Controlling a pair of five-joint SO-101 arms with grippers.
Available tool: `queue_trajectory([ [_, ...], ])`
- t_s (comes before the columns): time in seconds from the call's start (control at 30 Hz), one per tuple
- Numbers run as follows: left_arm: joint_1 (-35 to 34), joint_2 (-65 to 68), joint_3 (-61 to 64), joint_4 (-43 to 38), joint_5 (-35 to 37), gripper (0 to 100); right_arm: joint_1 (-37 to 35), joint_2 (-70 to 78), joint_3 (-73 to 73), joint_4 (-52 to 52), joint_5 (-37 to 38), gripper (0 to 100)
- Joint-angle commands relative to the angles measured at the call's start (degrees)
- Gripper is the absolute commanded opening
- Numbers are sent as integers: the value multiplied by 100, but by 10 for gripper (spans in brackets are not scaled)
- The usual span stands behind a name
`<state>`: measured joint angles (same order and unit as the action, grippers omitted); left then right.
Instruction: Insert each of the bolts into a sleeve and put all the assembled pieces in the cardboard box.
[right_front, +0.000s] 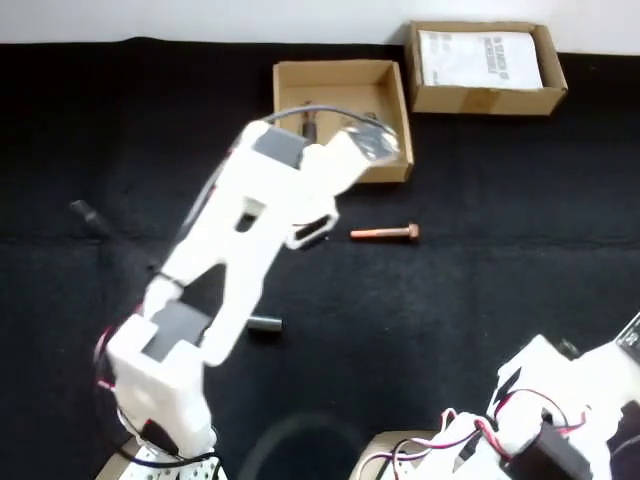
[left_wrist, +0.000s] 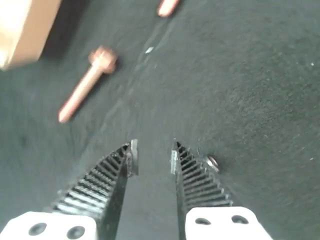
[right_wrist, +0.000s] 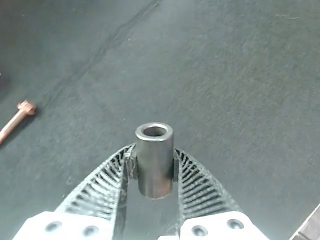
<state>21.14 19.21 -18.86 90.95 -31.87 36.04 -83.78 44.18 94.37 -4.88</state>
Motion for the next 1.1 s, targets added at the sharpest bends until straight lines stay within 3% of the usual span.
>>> queue_trajectory([
  [0.0, 171, 708, -1138, 220, -870, 126, 215, -646, 514, -295, 246, 7],
  [0.2, 286, 1815, -2615, 510, -2251, 126, 514, -1763, 1481, -470, 826, 7],
  [0.43, 585, 2774, -4119, 457, -3051, 128, 479, -2070, 1719, -558, 941, 7],
  [0.77, 1270, 4207, -6053, 457, -3130, 129, 470, -1631, 1763, -655, 914, 7],
  [0.97, 1437, 4426, -6158, 440, -3112, 130, 418, -1446, 1763, -655, 914, 7],
  [1.07, 1367, 4435, -6000, -18, -3095, 130, 295, -1437, 1745, -655, 905, 7],
])
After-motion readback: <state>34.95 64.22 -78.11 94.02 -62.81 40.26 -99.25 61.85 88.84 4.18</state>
